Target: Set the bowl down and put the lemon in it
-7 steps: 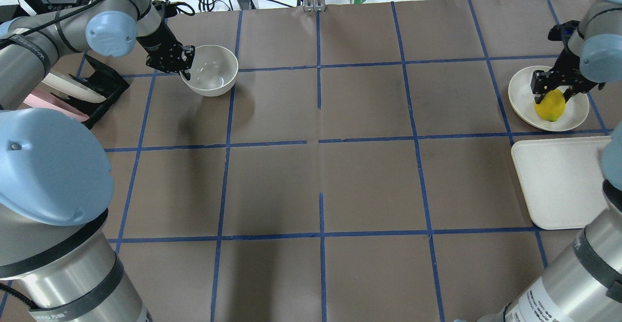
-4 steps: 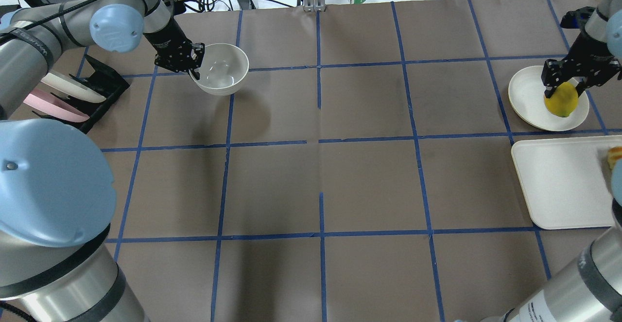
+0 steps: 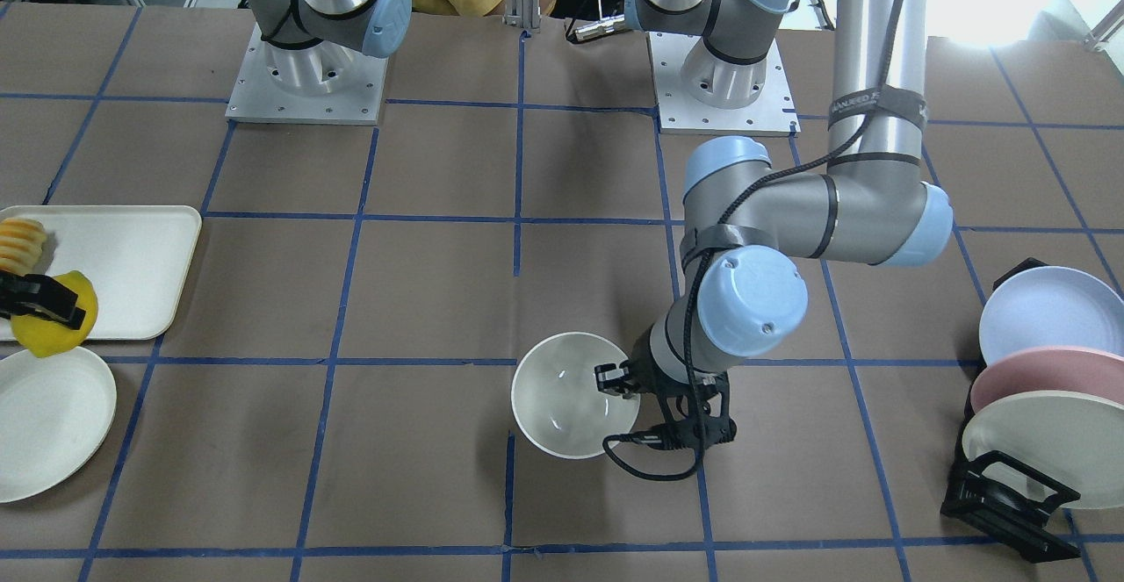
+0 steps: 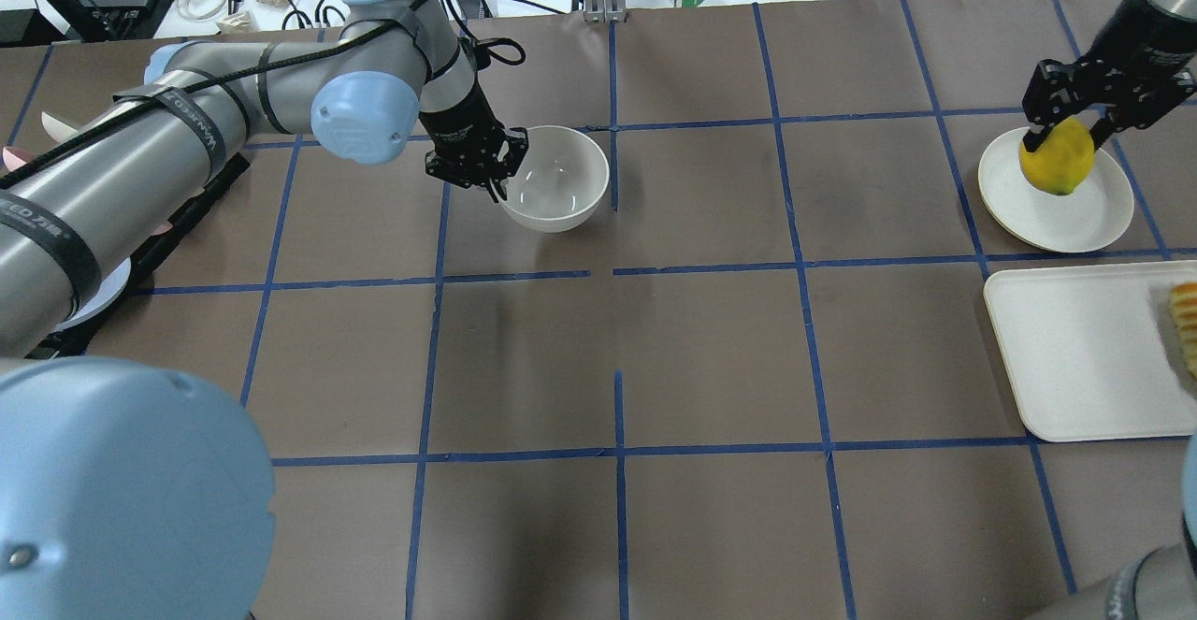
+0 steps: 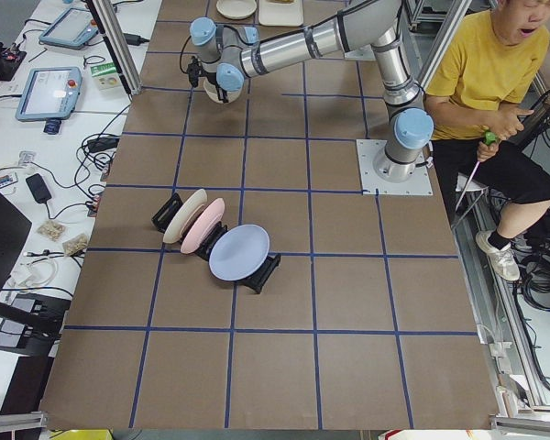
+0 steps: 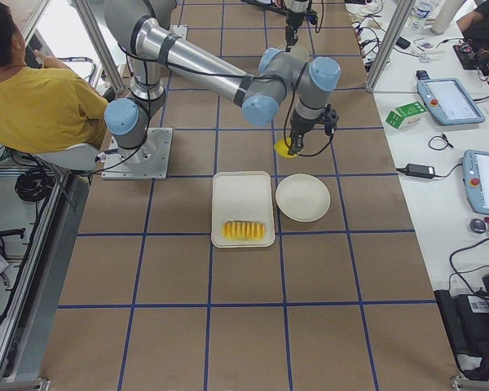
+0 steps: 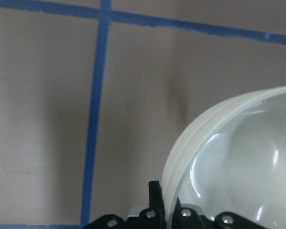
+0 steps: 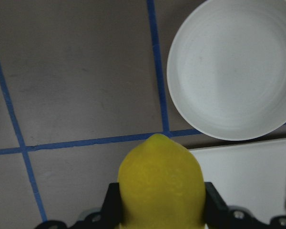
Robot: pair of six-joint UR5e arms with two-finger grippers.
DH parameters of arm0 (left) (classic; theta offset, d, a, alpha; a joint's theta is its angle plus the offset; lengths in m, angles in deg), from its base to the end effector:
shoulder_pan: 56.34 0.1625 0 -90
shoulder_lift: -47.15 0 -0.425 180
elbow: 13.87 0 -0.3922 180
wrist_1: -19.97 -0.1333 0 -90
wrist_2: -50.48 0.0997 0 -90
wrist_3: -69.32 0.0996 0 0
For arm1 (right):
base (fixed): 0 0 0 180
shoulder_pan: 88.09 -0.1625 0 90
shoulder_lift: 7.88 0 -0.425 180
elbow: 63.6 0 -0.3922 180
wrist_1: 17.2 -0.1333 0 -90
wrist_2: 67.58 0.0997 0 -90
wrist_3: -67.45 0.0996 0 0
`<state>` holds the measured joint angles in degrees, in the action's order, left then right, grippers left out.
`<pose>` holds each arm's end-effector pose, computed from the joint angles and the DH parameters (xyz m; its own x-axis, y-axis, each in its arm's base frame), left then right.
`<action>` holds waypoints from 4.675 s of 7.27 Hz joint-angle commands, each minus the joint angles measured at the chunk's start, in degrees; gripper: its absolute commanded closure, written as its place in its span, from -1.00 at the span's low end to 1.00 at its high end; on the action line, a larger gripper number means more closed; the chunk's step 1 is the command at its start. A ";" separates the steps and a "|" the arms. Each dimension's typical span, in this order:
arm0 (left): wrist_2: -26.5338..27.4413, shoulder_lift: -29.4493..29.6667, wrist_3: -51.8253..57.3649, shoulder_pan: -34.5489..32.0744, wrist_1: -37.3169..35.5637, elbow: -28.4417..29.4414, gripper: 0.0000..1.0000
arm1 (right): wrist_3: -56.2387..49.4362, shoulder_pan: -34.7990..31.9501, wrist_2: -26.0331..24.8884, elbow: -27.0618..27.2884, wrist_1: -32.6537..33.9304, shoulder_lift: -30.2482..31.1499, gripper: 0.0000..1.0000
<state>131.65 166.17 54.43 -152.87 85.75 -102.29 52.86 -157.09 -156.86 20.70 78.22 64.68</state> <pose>-0.2213 -0.6272 0.2495 -0.9789 -0.1546 0.1337 -0.1428 0.9853 0.0937 -0.0892 -0.6079 0.3782 -0.9926 0.1143 -0.0398 0.1097 0.9886 0.1034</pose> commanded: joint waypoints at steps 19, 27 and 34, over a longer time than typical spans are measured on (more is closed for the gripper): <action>10.32 -25.49 20.44 7.77 27.12 4.23 -1.00 | 47.71 -38.57 2.89 2.10 20.65 -6.44 1.00; 7.86 -28.14 21.04 8.11 27.12 3.96 -1.00 | 41.68 -42.27 3.24 4.46 23.50 -13.76 0.85; 10.32 -29.37 20.61 8.02 28.35 3.26 -1.00 | 38.58 -42.27 3.06 3.94 27.89 -15.35 -1.00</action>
<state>142.00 136.82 75.10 -144.85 114.11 -99.05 91.83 -199.36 -153.57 24.93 105.94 49.10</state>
